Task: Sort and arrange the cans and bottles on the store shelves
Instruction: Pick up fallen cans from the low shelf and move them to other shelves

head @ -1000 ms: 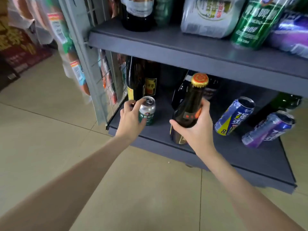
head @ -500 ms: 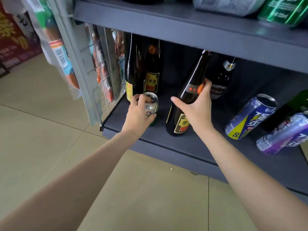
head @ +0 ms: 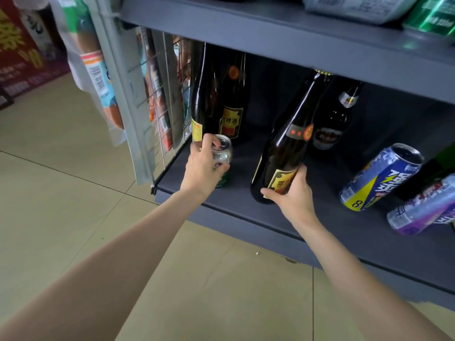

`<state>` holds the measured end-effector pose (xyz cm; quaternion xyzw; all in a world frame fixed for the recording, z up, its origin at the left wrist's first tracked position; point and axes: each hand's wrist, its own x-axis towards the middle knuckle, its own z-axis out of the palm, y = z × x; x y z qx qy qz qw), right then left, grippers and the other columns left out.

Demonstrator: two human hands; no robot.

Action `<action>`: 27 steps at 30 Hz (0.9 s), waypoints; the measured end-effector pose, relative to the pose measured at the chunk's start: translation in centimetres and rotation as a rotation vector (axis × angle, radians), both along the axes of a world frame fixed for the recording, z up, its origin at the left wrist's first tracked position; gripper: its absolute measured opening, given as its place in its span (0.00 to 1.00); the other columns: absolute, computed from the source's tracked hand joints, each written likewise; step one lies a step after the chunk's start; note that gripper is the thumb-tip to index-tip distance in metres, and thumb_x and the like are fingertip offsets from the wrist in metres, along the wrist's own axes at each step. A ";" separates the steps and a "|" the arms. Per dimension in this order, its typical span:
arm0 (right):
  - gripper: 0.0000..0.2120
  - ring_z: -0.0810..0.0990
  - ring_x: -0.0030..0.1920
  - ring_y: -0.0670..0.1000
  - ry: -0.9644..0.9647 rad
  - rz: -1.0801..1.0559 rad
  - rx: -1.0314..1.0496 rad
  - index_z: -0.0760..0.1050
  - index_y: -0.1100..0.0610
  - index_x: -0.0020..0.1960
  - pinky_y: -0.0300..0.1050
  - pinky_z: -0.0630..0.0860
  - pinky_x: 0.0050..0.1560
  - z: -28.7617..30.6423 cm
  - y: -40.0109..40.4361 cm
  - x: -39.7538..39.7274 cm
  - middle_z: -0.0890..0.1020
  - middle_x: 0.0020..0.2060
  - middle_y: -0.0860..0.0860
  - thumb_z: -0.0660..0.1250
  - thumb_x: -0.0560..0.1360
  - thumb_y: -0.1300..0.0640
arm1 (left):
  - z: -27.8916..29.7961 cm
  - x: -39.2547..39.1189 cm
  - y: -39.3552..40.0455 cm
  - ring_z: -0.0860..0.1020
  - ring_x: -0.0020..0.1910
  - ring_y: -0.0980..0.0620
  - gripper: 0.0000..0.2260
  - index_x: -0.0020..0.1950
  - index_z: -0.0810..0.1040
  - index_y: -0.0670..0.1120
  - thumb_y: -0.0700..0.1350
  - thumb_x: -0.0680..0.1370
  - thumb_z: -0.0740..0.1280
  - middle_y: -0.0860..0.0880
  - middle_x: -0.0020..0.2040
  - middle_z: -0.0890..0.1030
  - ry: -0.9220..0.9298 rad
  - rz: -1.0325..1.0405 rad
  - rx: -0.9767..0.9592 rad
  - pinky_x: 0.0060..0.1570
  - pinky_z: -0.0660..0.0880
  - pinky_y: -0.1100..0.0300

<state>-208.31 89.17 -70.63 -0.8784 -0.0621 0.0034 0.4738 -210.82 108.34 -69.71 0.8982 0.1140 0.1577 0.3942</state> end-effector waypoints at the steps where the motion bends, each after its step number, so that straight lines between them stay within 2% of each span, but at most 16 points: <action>1: 0.35 0.72 0.57 0.50 -0.005 -0.023 -0.010 0.62 0.59 0.64 0.31 0.64 0.49 0.0 0.3 0.1 0.74 0.54 0.49 0.78 0.64 0.61 | 0.0 0.0 0.8 0.72 0.50 0.43 0.19 0.60 0.65 0.44 0.40 0.73 0.70 0.42 0.58 0.68 -0.006 0.011 0.002 0.47 0.66 0.58; 2: 0.34 0.73 0.55 0.49 -0.009 -0.040 -0.010 0.63 0.59 0.62 0.31 0.65 0.48 0.0 0.8 0.3 0.74 0.52 0.49 0.78 0.64 0.61 | -0.1 -0.1 1.6 0.71 0.50 0.44 0.20 0.60 0.65 0.44 0.40 0.73 0.70 0.42 0.58 0.68 -0.008 0.019 0.001 0.48 0.67 0.57; 4: 0.35 0.74 0.58 0.51 -0.013 -0.070 -0.008 0.63 0.59 0.64 0.38 0.69 0.54 -0.2 2.0 1.1 0.76 0.56 0.51 0.78 0.63 0.61 | -0.3 -0.1 2.8 0.71 0.49 0.47 0.20 0.60 0.65 0.44 0.41 0.73 0.71 0.42 0.59 0.69 -0.001 0.004 0.005 0.49 0.69 0.57; 6: 0.37 0.73 0.62 0.55 -0.028 -0.091 -0.004 0.62 0.58 0.65 0.47 0.69 0.62 -0.5 3.7 2.3 0.75 0.60 0.54 0.79 0.63 0.60 | -0.5 -0.1 3.4 0.70 0.47 0.50 0.20 0.60 0.65 0.45 0.41 0.73 0.71 0.43 0.59 0.70 0.005 -0.024 0.022 0.45 0.67 0.62; 8: 0.37 0.72 0.63 0.57 -0.042 -0.104 -0.008 0.61 0.59 0.65 0.51 0.69 0.63 -0.5 5.6 3.4 0.75 0.61 0.56 0.78 0.64 0.59 | -0.6 0.0 3.6 0.69 0.46 0.52 0.20 0.59 0.65 0.46 0.41 0.73 0.71 0.44 0.59 0.70 -0.001 -0.039 0.030 0.42 0.64 0.67; 12: 0.36 0.72 0.63 0.59 -0.048 -0.152 -0.020 0.60 0.61 0.65 0.52 0.69 0.60 -0.6 8.4 5.8 0.73 0.61 0.58 0.77 0.65 0.59 | -0.8 0.2 4.0 0.69 0.45 0.52 0.20 0.58 0.65 0.45 0.41 0.72 0.71 0.44 0.59 0.70 -0.021 -0.059 0.024 0.40 0.63 0.71; 16: 0.37 0.71 0.64 0.60 -0.063 -0.194 -0.035 0.59 0.62 0.67 0.54 0.68 0.62 -0.7 10.2 7.4 0.72 0.63 0.59 0.77 0.66 0.59 | -1.0 0.3 4.3 0.70 0.46 0.51 0.20 0.58 0.66 0.45 0.41 0.71 0.72 0.44 0.58 0.68 -0.040 -0.060 0.013 0.43 0.65 0.68; 22: 0.39 0.70 0.65 0.59 -0.035 -0.246 -0.023 0.56 0.60 0.70 0.52 0.70 0.60 -0.8 11.5 7.9 0.69 0.66 0.58 0.76 0.67 0.57 | -1.7 0.1 4.3 0.70 0.45 0.51 0.22 0.59 0.66 0.43 0.40 0.70 0.73 0.46 0.55 0.67 -0.120 -0.061 -0.012 0.41 0.62 0.71; 27: 0.41 0.69 0.66 0.56 0.019 -0.081 0.044 0.55 0.55 0.73 0.48 0.67 0.64 -1.5 9.0 7.6 0.70 0.66 0.55 0.75 0.68 0.60 | -2.7 -0.7 4.8 0.69 0.54 0.53 0.29 0.65 0.64 0.45 0.38 0.69 0.74 0.48 0.60 0.67 -0.130 -0.101 -0.033 0.50 0.66 0.67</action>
